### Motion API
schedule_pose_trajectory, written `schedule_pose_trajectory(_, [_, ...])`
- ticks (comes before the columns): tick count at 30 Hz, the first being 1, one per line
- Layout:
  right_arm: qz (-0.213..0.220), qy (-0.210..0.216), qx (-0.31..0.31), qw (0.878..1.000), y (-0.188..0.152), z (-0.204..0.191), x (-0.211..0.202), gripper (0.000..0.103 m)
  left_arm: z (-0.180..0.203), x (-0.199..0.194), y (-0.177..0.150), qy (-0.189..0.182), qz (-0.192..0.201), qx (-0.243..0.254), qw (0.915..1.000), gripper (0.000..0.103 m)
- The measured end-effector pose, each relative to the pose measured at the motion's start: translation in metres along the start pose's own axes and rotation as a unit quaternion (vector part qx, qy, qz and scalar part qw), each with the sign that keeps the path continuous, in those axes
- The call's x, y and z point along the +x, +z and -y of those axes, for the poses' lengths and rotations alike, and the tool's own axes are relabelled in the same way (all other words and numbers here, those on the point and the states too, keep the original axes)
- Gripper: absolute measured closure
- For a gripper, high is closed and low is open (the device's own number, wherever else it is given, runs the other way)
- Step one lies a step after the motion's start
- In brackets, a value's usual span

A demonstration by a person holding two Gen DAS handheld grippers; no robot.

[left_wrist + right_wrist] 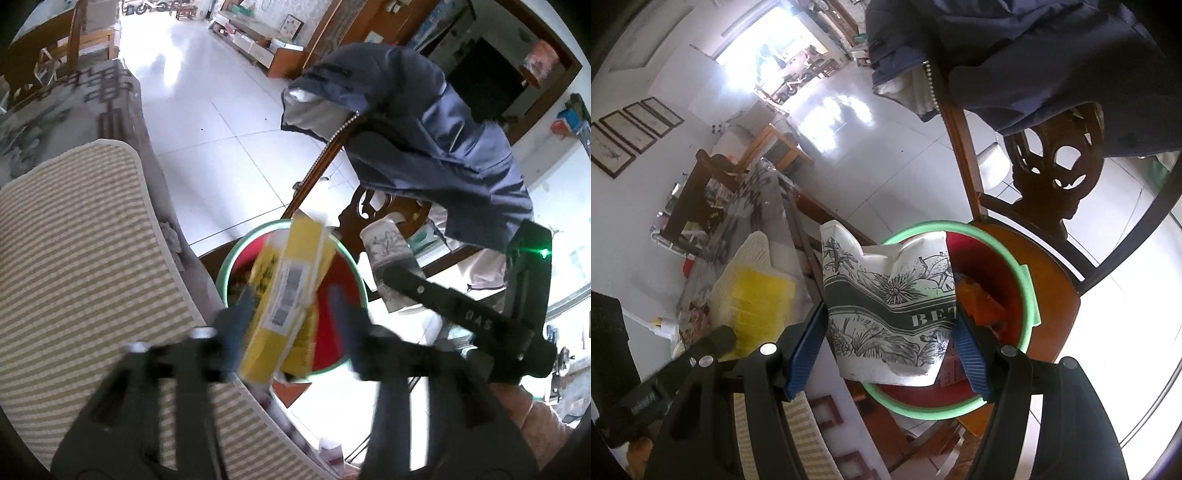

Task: Collect trash
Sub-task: 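Open both tools over the red bucket to drop wrapper and cup, then move both tools back over the pink snack bags on the table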

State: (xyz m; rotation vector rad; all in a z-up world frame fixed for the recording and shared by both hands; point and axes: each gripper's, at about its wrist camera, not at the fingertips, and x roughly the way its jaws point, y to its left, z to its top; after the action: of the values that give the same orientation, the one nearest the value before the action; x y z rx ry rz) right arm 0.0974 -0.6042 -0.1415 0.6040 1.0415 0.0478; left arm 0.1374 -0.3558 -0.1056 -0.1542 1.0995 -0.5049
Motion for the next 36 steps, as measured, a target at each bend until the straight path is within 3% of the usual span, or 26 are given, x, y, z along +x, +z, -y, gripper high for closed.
schedule_pose_trajectory(2, [0.002,0.005,0.014,1.000,0.001,0.005,-0.001,0.031,0.001,0.000,-0.002,0.000,0.005,-0.001,1.0000,0.040])
schedule_pose_trajectory(15, [-0.011,0.009,0.000,1.000,-0.006,-0.014,0.009,0.030,-0.046,-0.026,-0.015,0.036,0.025,-0.043,0.9981,0.040])
schedule_pose_trajectory(19, [-0.015,0.006,-0.006,1.000,-0.013,-0.024,0.012,0.030,-0.100,-0.055,-0.018,0.091,0.057,-0.078,0.9911,0.040])
schedule_pose_trajectory(24, [-0.024,0.004,-0.012,1.000,-0.026,-0.042,0.021,0.030,-0.183,-0.101,-0.022,0.181,0.091,-0.126,0.9711,0.040])
schedule_pose_trajectory(27, [-0.033,0.005,-0.021,0.999,-0.037,-0.058,0.028,0.030,-0.228,-0.126,-0.019,0.237,0.107,-0.133,0.9563,0.027])
schedule_pose_trajectory(32, [-0.041,0.009,-0.042,0.998,-0.059,-0.089,0.037,0.030,-0.273,-0.127,-0.008,0.293,0.084,-0.088,0.9483,0.011])
schedule_pose_trajectory(36, [-0.043,0.009,-0.046,0.998,-0.078,-0.113,0.041,0.030,-0.288,-0.101,-0.001,0.306,0.031,-0.021,0.9512,0.011])
